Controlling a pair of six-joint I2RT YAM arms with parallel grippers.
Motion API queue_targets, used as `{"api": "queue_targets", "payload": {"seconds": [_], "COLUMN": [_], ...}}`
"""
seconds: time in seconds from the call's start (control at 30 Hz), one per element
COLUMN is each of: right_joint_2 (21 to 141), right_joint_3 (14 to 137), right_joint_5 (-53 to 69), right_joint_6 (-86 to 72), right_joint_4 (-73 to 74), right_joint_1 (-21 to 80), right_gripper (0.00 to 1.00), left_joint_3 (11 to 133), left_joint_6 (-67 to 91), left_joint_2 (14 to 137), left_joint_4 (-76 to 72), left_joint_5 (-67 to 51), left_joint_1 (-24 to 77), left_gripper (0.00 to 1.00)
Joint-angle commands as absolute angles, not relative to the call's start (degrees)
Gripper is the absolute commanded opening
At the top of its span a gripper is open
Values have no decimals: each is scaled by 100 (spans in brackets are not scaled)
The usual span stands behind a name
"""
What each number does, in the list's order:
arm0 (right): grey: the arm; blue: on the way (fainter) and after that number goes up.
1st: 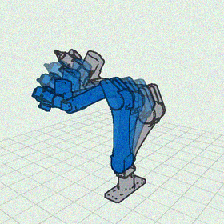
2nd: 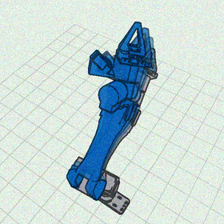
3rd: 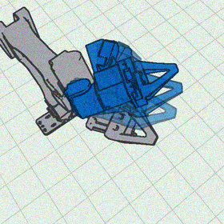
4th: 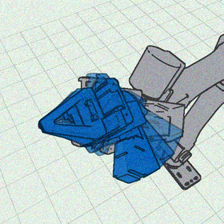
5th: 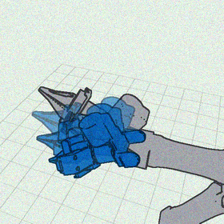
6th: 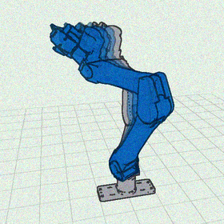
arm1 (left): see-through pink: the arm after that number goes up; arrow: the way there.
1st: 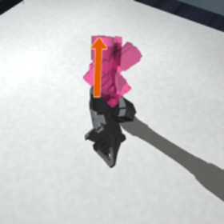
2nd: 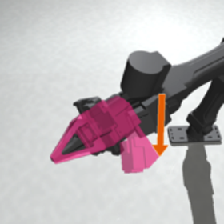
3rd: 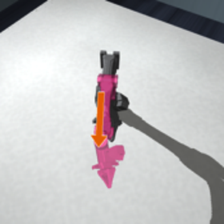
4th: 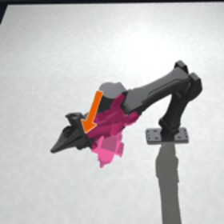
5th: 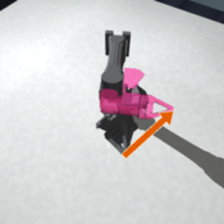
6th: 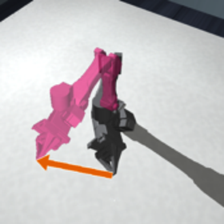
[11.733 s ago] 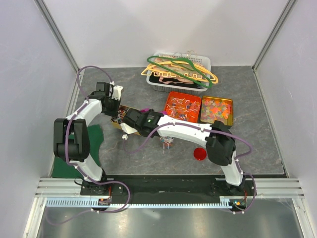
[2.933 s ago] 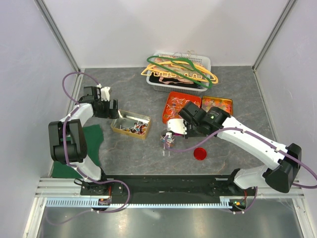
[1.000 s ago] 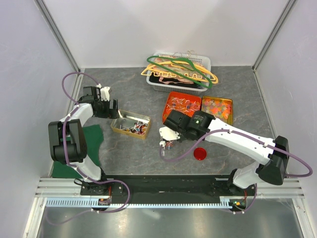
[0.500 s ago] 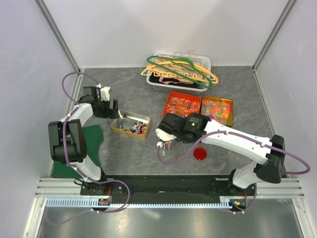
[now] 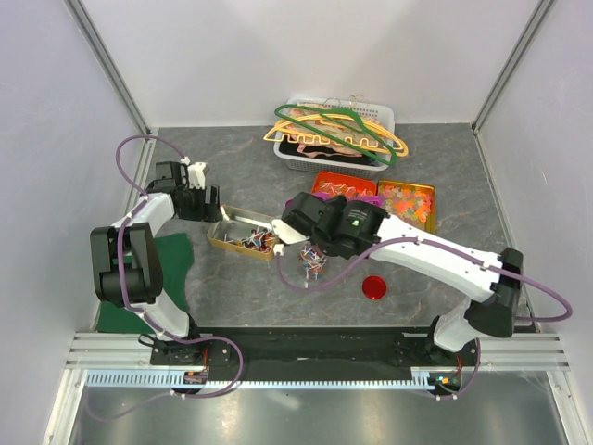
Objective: Pack the candies
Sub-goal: Place the fake candies in the packing bottle, then pick up the storage box at the center of the board.
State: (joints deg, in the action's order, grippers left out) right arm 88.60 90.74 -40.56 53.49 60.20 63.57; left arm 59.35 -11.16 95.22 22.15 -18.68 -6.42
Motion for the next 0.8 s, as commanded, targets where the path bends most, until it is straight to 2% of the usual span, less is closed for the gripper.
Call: {"api": "queue_targets", "payload": {"seconds": [0.0, 0.17, 0.27, 0.37, 0.5, 0.63, 0.7, 0.77], "right_joint_2": [9385, 9851, 9949, 9993, 10107, 10318, 10458, 10581], "right_joint_3": [9393, 9957, 10037, 10020, 10002, 10151, 10274, 10379], "right_joint_5": [-4351, -4237, -4184, -4061, -3938, -3841, -3832, -3815], "right_joint_6": [5669, 5766, 5757, 5739, 5704, 5766, 5827, 5880], "right_joint_4": [5274, 5028, 4931, 4896, 4799, 4720, 4702, 4702], "right_joint_1": [6346, 6354, 6354, 6363, 6363, 6372, 6372, 6363], "right_gripper": [0, 0, 0, 0, 0, 0, 0, 0], "left_joint_3": [5994, 6003, 6012, 6012, 6021, 5994, 5985, 5985], "left_joint_6": [-1028, -1055, -1090, -1116, -1204, -1292, -1327, -1362], "left_joint_2": [9536, 9554, 9598, 9642, 9686, 9694, 9703, 9729], "left_joint_4": [2144, 2206, 2215, 2206, 2171, 2109, 2092, 2100], "left_joint_5": [-2057, -2074, -2039, -1908, -1320, -950, -862, -774], "left_joint_1": [-686, -686, -677, -607, -387, -159, -88, -62], "left_gripper": [85, 81, 81, 76, 62, 57, 50, 48]}}
